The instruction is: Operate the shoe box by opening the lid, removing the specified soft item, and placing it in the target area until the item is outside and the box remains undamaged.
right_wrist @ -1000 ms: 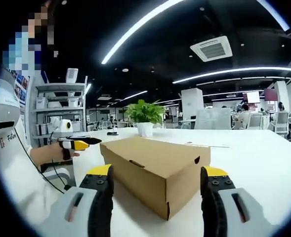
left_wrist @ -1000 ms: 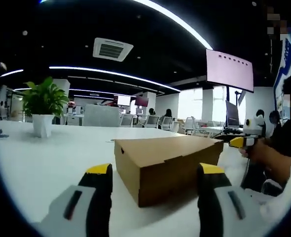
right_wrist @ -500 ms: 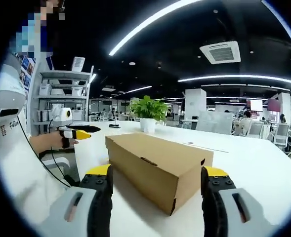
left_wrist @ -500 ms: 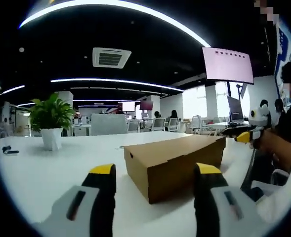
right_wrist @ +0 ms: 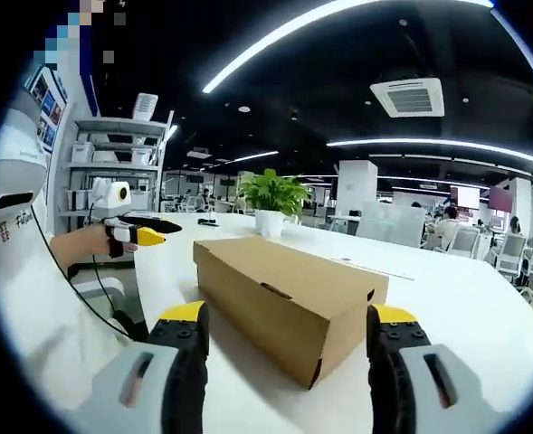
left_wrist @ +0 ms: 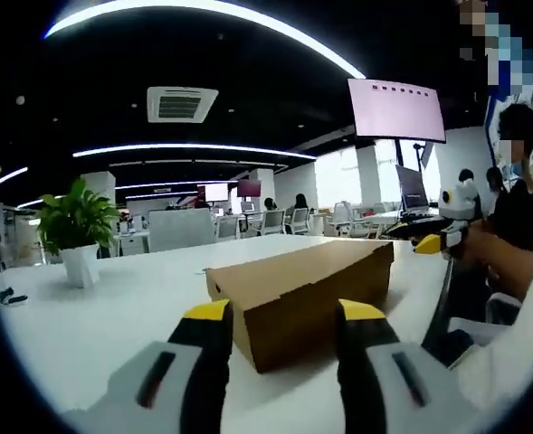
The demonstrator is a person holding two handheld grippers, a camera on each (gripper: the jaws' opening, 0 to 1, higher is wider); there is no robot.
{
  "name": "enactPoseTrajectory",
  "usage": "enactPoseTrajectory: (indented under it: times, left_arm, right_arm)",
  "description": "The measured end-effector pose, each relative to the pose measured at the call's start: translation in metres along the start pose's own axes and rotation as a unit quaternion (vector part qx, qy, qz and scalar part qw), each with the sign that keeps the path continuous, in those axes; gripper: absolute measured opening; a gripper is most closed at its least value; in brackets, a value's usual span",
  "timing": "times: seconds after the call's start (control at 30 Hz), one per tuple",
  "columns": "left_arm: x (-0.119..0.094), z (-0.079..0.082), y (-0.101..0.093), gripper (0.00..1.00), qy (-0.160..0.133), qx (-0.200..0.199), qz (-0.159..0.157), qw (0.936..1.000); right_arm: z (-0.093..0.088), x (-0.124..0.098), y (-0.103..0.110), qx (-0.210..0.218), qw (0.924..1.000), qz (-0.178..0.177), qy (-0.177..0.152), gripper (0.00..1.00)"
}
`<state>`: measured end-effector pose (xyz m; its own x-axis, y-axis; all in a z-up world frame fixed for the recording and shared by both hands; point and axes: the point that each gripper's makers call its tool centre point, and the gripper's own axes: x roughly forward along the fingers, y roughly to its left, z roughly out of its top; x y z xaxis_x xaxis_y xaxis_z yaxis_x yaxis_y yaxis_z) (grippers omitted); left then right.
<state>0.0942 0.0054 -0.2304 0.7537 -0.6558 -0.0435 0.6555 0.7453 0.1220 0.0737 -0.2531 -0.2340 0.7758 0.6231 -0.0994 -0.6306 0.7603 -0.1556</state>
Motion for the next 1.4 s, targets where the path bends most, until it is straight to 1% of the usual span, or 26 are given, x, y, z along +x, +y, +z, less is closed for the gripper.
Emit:
enactPoseTrajectory:
  times: [0.07, 0.1, 0.13, 0.17, 0.23, 0.27, 0.37, 0.4, 0.43, 0.5, 0.57, 0.6, 0.67, 0.7, 0.8, 0.87, 0.9, 0.93, 1.03, 1.1, 1.17, 1.2, 1.23, 1.27, 1.33, 1.4]
  left_arm:
    - [0.0, -0.002, 0.004, 0.57, 0.009, 0.035, 0.012, 0.9993]
    - [0.0, -0.002, 0.005, 0.57, 0.01, 0.05, 0.016, 0.9986]
    - [0.0, -0.001, 0.003, 0.58, 0.007, 0.058, 0.013, 0.9982]
    - [0.0, -0.002, 0.003, 0.6, 0.008, 0.055, 0.013, 0.9984]
    - [0.0, -0.002, 0.003, 0.63, 0.009, 0.052, 0.012, 0.9985]
    - [0.0, -0.003, 0.003, 0.65, 0.01, 0.049, 0.009, 0.9987]
    - [-0.001, -0.003, 0.003, 0.65, 0.012, 0.05, 0.007, 0.9986]
    - [-0.002, -0.004, 0.002, 0.65, 0.019, 0.075, 0.0, 0.997]
    - [-0.002, -0.005, 0.0, 0.65, 0.023, 0.095, -0.006, 0.9952]
    - [-0.002, -0.006, -0.002, 0.65, 0.032, 0.117, -0.011, 0.9925]
    - [-0.002, -0.004, -0.003, 0.66, 0.027, 0.127, -0.01, 0.9914]
    - [-0.002, -0.001, -0.006, 0.65, 0.021, 0.14, -0.015, 0.9898]
    - [-0.003, 0.003, -0.011, 0.63, 0.014, 0.17, -0.025, 0.985]
    - [-0.003, 0.003, -0.012, 0.63, 0.014, 0.171, -0.023, 0.985]
    - [-0.003, 0.004, -0.015, 0.63, 0.012, 0.173, -0.026, 0.9846]
    - [-0.003, 0.005, -0.014, 0.63, 0.013, 0.187, -0.02, 0.9821]
    - [-0.003, 0.006, -0.015, 0.63, 0.012, 0.202, -0.019, 0.9792]
    - [-0.003, 0.006, -0.016, 0.63, 0.01, 0.209, -0.02, 0.9777]
    - [-0.003, 0.006, -0.016, 0.63, 0.01, 0.21, -0.023, 0.9773]
    - [-0.002, 0.004, -0.021, 0.64, 0.012, 0.228, -0.04, 0.9726]
    - [-0.003, 0.001, -0.025, 0.64, 0.013, 0.245, -0.052, 0.968]
    - [-0.003, 0.0, -0.027, 0.64, 0.014, 0.251, -0.056, 0.9663]
    - [-0.003, 0.001, -0.027, 0.64, 0.013, 0.259, -0.057, 0.9642]
    - [-0.003, 0.001, -0.028, 0.63, 0.009, 0.266, -0.059, 0.9623]
    - [-0.003, 0.003, -0.027, 0.63, 0.006, 0.267, -0.058, 0.962]
    - [-0.002, 0.004, -0.023, 0.62, 0.008, 0.271, -0.05, 0.9612]
  right_arm:
    - [-0.005, -0.001, 0.0, -0.038, 0.999, -0.001, 0.021, 0.71]
    - [-0.007, -0.001, -0.001, -0.05, 0.9983, -0.007, 0.03, 0.71]
    - [-0.008, -0.001, -0.001, -0.059, 0.9977, -0.011, 0.033, 0.7]
    - [-0.008, -0.001, 0.001, -0.074, 0.9966, -0.007, 0.035, 0.69]
    - [-0.01, 0.0, 0.002, -0.09, 0.9949, -0.009, 0.045, 0.72]
    - [-0.012, 0.0, 0.006, -0.094, 0.9942, 0.001, 0.052, 0.73]
    - [-0.014, 0.0, 0.009, -0.101, 0.9933, 0.003, 0.056, 0.72]
    - [-0.014, -0.001, 0.011, -0.113, 0.992, 0.005, 0.057, 0.72]
    - [-0.013, -0.001, 0.012, -0.122, 0.9911, 0.006, 0.054, 0.71]
    - [-0.01, -0.003, 0.012, -0.133, 0.99, 0.004, 0.049, 0.71]
    - [-0.005, -0.005, 0.014, -0.152, 0.9878, 0.005, 0.034, 0.7]
    - [-0.002, -0.005, 0.012, -0.159, 0.9868, -0.003, 0.029, 0.7]
    - [0.005, -0.006, 0.011, -0.189, 0.9818, -0.012, 0.011, 0.69]
    - [0.008, -0.007, 0.01, -0.204, 0.9788, -0.018, 0.005, 0.67]
    - [0.008, -0.007, 0.013, -0.203, 0.979, -0.017, 0.01, 0.67]
    - [0.01, -0.007, 0.014, -0.214, 0.9767, -0.019, 0.008, 0.66]
    - [0.013, -0.007, 0.014, -0.227, 0.9737, -0.022, 0.004, 0.66]
    - [0.014, -0.007, 0.015, -0.232, 0.9725, -0.025, 0.004, 0.66]
    - [0.022, -0.008, 0.018, -0.267, 0.9634, -0.021, -0.014, 0.64]
    - [0.025, -0.008, 0.02, -0.281, 0.9594, -0.018, -0.021, 0.64]
    - [0.025, -0.008, 0.019, -0.291, 0.9565, -0.022, -0.016, 0.63]
    - [0.027, -0.008, 0.019, -0.312, 0.9496, -0.022, -0.018, 0.61]
    - [0.028, -0.008, 0.02, -0.324, 0.9457, -0.021, -0.02, 0.59]
    - [0.028, -0.008, 0.02, -0.32, 0.9468, -0.023, -0.018, 0.59]
    - [0.027, -0.007, 0.02, -0.312, 0.9497, -0.018, -0.014, 0.6]
    - [0.027, -0.006, 0.023, -0.326, 0.945, -0.012, -0.018, 0.59]
